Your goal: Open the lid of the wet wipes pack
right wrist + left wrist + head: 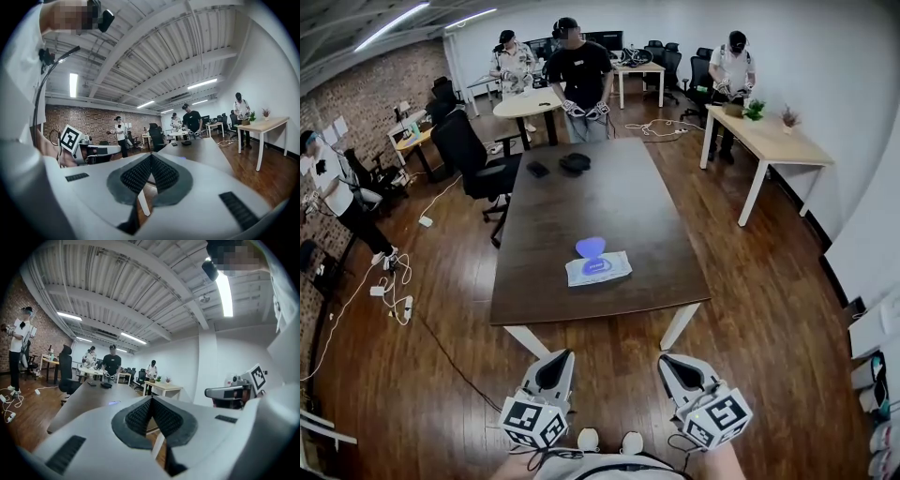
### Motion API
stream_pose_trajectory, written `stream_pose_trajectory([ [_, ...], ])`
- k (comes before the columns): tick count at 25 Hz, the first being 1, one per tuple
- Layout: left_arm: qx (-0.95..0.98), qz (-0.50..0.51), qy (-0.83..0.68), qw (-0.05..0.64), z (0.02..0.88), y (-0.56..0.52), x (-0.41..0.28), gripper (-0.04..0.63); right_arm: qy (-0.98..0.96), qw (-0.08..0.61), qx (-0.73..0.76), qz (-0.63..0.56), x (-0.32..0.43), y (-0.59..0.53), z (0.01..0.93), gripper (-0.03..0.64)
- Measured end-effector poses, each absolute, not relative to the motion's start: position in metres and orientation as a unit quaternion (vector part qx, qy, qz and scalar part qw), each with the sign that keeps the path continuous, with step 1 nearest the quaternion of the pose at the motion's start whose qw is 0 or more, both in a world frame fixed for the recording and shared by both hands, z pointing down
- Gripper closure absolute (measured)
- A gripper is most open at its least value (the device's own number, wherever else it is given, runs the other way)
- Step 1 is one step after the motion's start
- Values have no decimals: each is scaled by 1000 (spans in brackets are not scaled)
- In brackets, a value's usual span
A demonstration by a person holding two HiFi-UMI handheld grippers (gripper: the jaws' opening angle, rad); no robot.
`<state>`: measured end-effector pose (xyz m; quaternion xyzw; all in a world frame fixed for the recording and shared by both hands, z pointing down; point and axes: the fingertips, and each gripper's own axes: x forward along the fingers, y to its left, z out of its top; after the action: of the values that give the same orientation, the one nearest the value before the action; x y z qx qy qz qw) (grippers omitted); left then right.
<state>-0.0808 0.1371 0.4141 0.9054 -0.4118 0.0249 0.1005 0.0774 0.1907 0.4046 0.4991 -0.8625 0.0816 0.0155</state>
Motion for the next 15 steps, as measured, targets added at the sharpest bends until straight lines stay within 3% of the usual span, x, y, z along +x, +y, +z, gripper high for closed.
stream_pose_trajectory([
  [15,912,19,-396,108,415,123,-101,594,-851,22,520,75,54,181,402,611],
])
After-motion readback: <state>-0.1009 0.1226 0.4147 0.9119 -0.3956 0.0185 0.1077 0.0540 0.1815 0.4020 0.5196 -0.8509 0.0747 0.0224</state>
